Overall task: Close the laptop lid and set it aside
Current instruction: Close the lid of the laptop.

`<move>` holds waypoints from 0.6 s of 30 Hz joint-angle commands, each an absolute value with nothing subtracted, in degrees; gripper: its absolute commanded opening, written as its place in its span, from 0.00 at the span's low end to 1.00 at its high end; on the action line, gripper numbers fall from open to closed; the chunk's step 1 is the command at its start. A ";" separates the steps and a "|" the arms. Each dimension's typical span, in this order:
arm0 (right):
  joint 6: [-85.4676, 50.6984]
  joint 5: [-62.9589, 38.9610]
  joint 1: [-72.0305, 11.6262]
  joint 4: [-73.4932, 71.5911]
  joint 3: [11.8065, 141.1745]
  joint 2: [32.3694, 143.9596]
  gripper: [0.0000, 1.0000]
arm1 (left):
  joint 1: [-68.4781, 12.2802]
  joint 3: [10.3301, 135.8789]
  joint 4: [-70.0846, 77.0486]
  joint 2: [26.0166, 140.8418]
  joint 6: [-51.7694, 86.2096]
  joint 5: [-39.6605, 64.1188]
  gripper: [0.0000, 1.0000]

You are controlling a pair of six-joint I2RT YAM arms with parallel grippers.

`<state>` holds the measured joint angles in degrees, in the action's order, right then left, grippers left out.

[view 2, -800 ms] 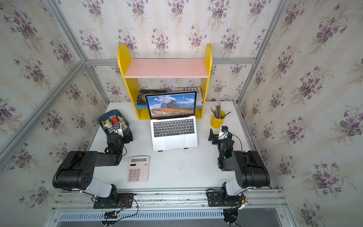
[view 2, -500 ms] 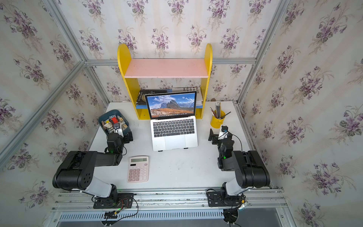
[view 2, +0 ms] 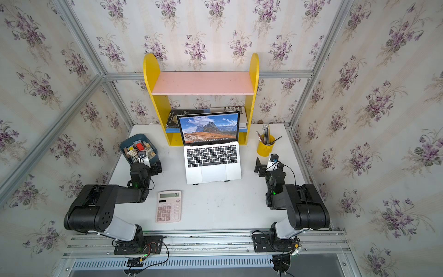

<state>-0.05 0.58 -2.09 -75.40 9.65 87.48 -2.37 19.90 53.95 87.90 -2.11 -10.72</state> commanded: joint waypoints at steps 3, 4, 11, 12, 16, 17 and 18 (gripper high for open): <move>0.53 0.18 -2.25 -80.53 6.29 81.43 1.00 | -2.99 18.36 56.60 85.07 -3.19 -11.22 0.99; 0.99 0.58 -2.65 -78.54 6.26 79.29 1.00 | -3.71 18.58 55.64 83.81 -3.06 -13.15 0.99; -5.89 5.05 -3.60 -71.04 5.68 65.87 1.00 | -4.13 18.21 44.00 67.30 1.71 -16.87 0.99; -9.58 6.16 -3.60 -70.69 5.83 64.52 1.00 | -4.16 18.20 42.44 65.22 4.11 -17.39 0.99; -18.13 4.00 -3.60 -67.74 6.97 59.93 1.00 | -4.14 18.98 34.28 57.07 13.24 -16.65 0.99; -20.83 4.05 -3.56 -63.55 8.35 58.09 1.00 | -4.13 19.40 31.41 54.88 16.32 -16.46 0.99; -22.79 3.82 -3.55 -58.01 10.47 56.22 1.00 | -4.15 19.93 28.07 52.57 19.98 -16.49 0.99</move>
